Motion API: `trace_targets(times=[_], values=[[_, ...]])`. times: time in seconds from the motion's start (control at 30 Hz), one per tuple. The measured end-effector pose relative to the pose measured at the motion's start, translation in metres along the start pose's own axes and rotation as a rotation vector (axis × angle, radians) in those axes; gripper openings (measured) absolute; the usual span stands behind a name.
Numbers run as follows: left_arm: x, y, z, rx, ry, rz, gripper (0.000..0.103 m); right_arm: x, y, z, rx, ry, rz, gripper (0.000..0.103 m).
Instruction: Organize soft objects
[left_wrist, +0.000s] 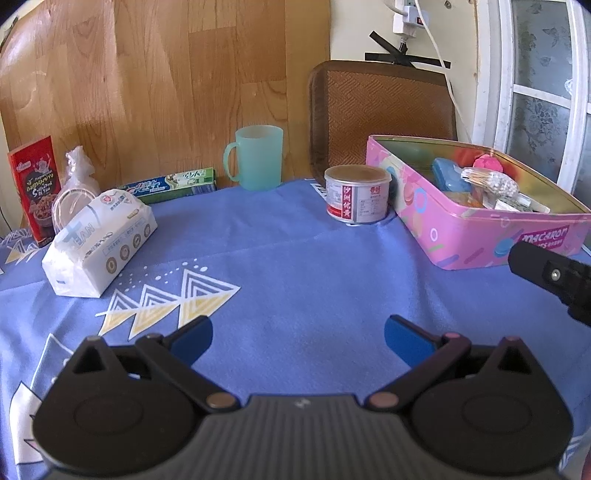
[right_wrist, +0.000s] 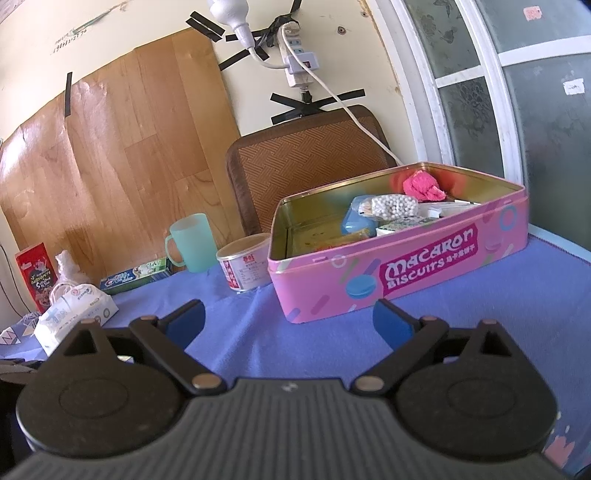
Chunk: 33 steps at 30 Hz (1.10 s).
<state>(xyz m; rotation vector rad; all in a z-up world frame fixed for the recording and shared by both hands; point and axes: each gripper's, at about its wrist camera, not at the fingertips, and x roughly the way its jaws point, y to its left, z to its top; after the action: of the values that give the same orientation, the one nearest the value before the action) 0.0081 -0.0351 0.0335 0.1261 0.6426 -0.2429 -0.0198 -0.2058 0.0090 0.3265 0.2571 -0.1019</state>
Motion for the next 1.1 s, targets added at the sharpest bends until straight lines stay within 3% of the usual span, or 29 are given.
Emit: trace_targets(times=[1.1], values=[[0.002,-0.015,-0.005,0.066,0.023,-0.033,0.103,-0.004,-0.004,0.000,0.000,-0.015,-0.026,0.099]])
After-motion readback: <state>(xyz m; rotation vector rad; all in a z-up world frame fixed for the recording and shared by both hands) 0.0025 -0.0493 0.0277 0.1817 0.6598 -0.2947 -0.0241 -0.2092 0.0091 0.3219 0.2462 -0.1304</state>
